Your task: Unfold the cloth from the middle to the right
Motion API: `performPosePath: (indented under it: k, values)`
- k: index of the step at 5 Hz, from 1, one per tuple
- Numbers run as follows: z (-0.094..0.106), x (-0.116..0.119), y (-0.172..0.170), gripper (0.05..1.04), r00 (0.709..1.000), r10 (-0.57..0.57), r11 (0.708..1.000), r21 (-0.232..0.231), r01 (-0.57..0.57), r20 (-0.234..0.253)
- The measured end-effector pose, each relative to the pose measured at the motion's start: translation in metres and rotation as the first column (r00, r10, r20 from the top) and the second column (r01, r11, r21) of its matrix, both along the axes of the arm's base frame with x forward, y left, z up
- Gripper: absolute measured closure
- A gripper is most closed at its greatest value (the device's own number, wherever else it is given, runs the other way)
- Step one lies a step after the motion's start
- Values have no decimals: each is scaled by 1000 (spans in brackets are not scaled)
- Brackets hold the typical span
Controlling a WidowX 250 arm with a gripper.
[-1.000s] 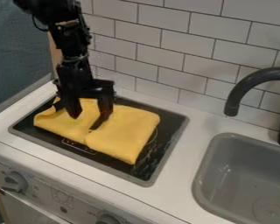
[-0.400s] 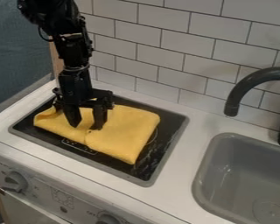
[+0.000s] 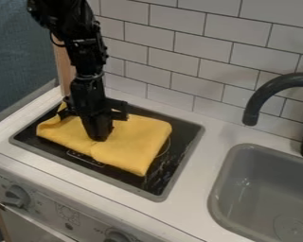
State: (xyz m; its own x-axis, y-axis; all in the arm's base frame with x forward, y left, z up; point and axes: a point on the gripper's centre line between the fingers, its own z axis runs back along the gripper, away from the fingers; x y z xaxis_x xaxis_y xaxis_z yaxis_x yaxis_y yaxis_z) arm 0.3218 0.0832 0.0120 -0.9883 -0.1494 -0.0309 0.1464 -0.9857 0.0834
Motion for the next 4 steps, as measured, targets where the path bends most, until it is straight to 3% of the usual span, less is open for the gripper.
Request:
performPosePath:
  k: [1,3,4]
  values:
    - [-4,0,0,1024,1000,15,1000,0,-15,-6]
    - [-5,2,-1,1034,1000,28,1000,-2,-28,-1]
    - [-4,3,-4,1034,999,43,999,-26,-43,10]
